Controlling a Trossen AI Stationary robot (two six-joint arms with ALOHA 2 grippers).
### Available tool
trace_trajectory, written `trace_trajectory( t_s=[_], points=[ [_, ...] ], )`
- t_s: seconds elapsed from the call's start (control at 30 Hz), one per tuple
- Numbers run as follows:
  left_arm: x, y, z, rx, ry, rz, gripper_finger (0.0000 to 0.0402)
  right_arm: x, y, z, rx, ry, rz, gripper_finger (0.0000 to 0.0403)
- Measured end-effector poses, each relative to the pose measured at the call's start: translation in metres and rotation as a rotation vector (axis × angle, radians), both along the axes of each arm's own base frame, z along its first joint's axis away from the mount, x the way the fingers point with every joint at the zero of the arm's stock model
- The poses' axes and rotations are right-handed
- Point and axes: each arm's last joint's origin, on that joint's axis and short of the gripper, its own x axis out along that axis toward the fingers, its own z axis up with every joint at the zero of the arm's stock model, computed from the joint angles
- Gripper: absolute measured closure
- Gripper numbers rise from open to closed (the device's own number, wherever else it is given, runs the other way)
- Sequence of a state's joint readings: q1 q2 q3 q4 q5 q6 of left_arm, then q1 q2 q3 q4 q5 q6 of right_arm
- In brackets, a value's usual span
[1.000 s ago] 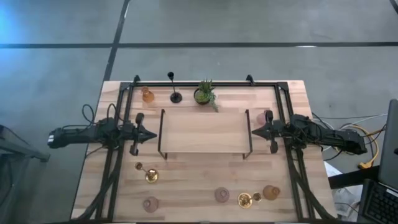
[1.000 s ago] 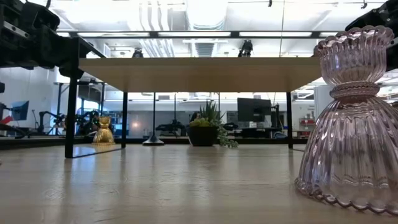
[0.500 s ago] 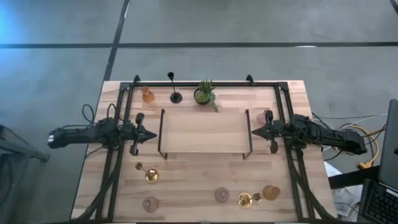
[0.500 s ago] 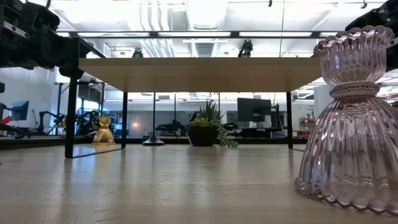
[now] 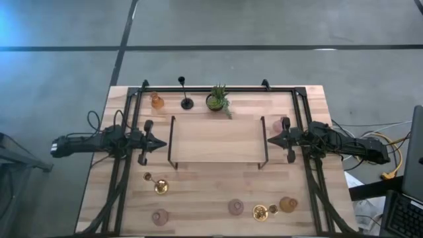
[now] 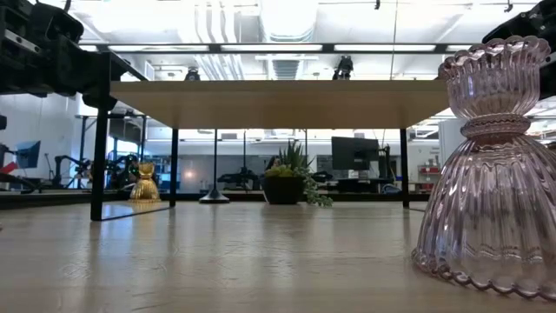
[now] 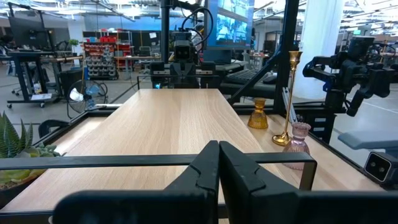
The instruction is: Pick & Place candle stick holders
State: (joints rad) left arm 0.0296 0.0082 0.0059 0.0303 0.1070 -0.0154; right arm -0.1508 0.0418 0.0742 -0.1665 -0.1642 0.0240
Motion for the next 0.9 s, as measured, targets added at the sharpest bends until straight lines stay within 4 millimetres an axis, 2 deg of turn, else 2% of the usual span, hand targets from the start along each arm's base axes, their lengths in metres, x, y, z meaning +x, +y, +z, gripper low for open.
trace_trajectory(
  t_s=[0.73, 0.8, 0.9],
  points=[
    [0.0, 0.0001, 0.0, 0.0, 0.0, 0.001, 0.0387, 0.0, 0.0001, -0.0002, 0.0, 0.001, 0.002, 0.0394],
    [0.0, 0.0001, 0.0, 0.0, 0.0, 0.002, 0.0387, -0.0001, 0.0019, 0.0, -0.014, -0.001, 0.071, 0.0394],
    [0.0, 0.0001, 0.0, 0.0, 0.0, 0.001, 0.0387, -0.001, 0.0073, 0.0007, -0.064, -0.019, 0.267, 0.0394]
  ],
)
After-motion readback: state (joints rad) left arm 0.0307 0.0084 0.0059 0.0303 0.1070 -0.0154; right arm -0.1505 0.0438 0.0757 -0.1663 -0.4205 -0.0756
